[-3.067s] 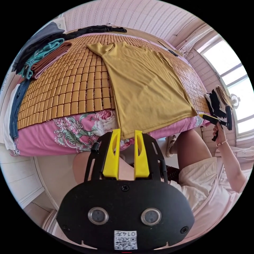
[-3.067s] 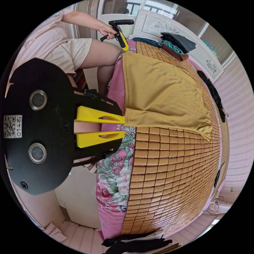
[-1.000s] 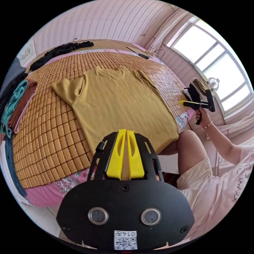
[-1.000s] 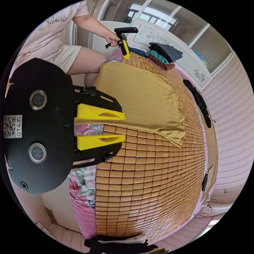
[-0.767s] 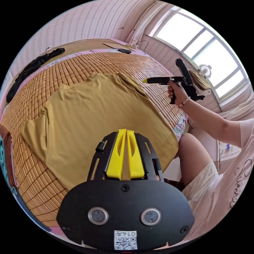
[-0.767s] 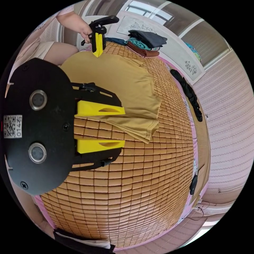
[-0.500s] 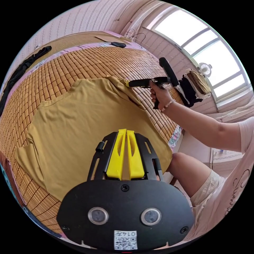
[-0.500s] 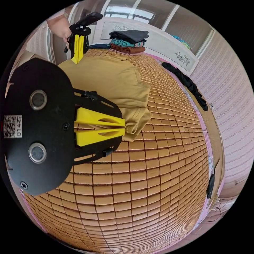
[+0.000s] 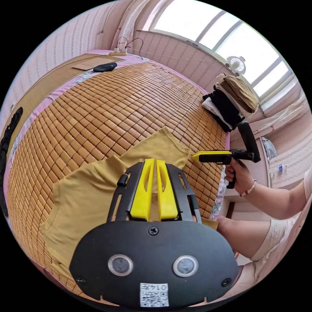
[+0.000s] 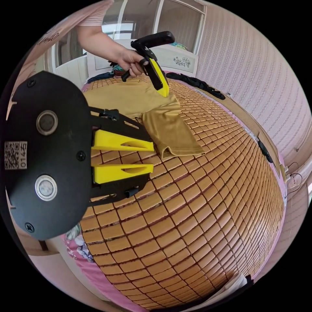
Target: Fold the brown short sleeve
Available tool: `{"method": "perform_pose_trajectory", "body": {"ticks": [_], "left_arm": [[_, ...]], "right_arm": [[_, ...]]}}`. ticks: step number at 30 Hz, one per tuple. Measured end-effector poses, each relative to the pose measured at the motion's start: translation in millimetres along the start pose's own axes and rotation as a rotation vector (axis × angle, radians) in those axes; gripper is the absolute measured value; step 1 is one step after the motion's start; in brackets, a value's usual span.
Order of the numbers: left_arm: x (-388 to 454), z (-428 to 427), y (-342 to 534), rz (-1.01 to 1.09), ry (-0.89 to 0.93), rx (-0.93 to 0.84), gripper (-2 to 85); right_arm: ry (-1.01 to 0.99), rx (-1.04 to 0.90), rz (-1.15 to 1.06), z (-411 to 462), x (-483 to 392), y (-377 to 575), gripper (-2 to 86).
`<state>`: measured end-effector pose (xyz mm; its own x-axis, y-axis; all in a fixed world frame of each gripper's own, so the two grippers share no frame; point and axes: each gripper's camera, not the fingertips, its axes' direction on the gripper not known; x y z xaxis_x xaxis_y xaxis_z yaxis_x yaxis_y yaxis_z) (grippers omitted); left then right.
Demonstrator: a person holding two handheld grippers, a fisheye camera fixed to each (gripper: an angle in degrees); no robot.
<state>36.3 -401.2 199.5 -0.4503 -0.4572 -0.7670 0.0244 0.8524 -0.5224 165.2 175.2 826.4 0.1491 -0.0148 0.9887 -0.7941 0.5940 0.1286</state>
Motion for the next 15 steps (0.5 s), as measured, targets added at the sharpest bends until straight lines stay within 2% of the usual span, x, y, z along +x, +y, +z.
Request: {"method": "perform_pose_trajectory", "body": {"ticks": [3, 6, 8, 10, 12, 15], "left_arm": [[8.1, 29.6, -51.6, 0.060, 0.001, -0.008, 0.3], [21.9, 67.1, -99.8, 0.142, 0.011, -0.051, 5.1], [35.9, 100.5, -126.9, 0.212, -0.043, -0.094, 6.8], [44.7, 130.3, -137.6, 0.261, -0.090, -0.176, 5.6], [49.9, 132.5, -138.5, 0.337, -0.044, -0.121, 0.9], [44.2, 130.8, -141.5, 0.300, -0.110, -0.120, -0.5]], "right_arm": [[0.007, 0.017, -0.014, -1.0, -7.0, -4.7, 10.2], [-0.009, 0.011, -0.033, 4.1, -16.7, -13.1, 11.3], [-0.002, -0.016, -0.036, 11.7, -21.0, -19.2, 11.1], [0.000, -0.017, -0.033, 14.4, -22.6, -21.6, 9.9], [-0.002, -0.021, -0.032, 16.2, -24.0, -24.3, 7.6], [0.007, -0.068, -0.028, 22.2, -26.4, -30.6, 1.8]]}}
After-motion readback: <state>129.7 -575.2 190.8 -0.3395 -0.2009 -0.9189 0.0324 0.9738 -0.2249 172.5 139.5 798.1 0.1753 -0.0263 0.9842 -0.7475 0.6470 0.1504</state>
